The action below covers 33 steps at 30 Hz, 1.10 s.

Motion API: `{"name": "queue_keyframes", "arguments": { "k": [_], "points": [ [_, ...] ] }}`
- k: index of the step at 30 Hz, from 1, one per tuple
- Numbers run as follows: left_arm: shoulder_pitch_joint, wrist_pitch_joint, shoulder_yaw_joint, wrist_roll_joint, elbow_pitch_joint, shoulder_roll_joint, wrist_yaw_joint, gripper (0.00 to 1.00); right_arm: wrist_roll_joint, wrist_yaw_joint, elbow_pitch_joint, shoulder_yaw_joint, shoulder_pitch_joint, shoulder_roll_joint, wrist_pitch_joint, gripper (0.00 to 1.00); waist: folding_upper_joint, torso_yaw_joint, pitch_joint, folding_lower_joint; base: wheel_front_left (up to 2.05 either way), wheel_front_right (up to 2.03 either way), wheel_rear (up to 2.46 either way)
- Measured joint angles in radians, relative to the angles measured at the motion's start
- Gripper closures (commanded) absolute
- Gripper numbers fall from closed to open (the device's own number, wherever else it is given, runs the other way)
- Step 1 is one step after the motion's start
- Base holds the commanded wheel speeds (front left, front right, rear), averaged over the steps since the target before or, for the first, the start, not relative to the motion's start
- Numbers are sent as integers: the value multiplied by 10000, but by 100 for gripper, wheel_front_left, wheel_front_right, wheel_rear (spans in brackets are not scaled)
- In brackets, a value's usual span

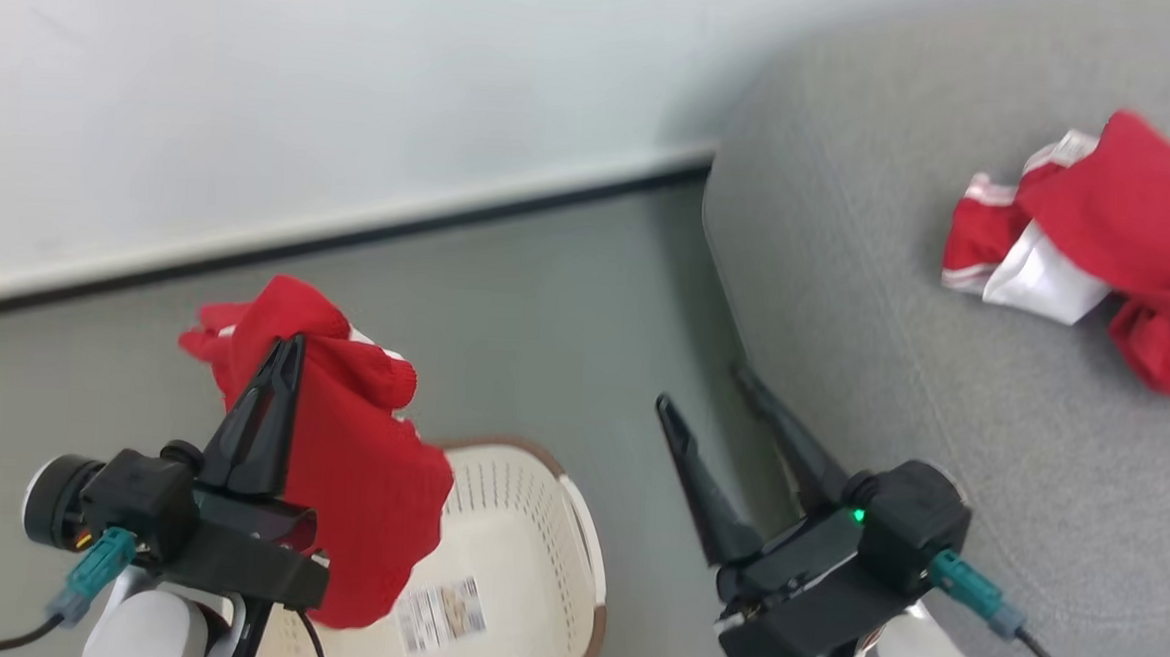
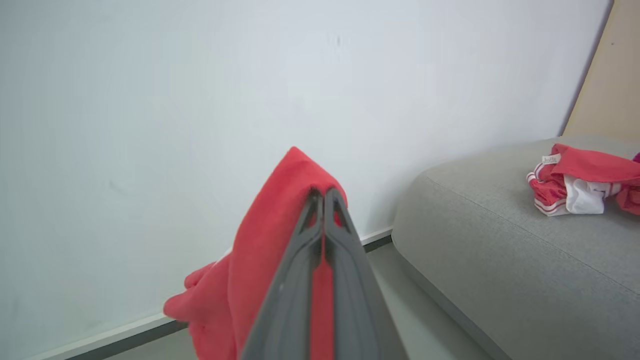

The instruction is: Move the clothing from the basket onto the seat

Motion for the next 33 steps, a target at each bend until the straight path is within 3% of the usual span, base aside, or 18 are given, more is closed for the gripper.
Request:
{"name": "queue_keyframes", "arguments": {
  "k": [13,33],
  "points": [
    [-172,-2,10,383,-867,-464,-545,100,474,0,483,1137,159,-217,0,0,0,-70,-1521,0,0,0,0],
    [-1353,-2,-1818,0,-926,-1310,-1151,100,270,0,1258,1536,-453,-470,0,0,2,-321,-1979,2,0,0,0]
  ]
}}
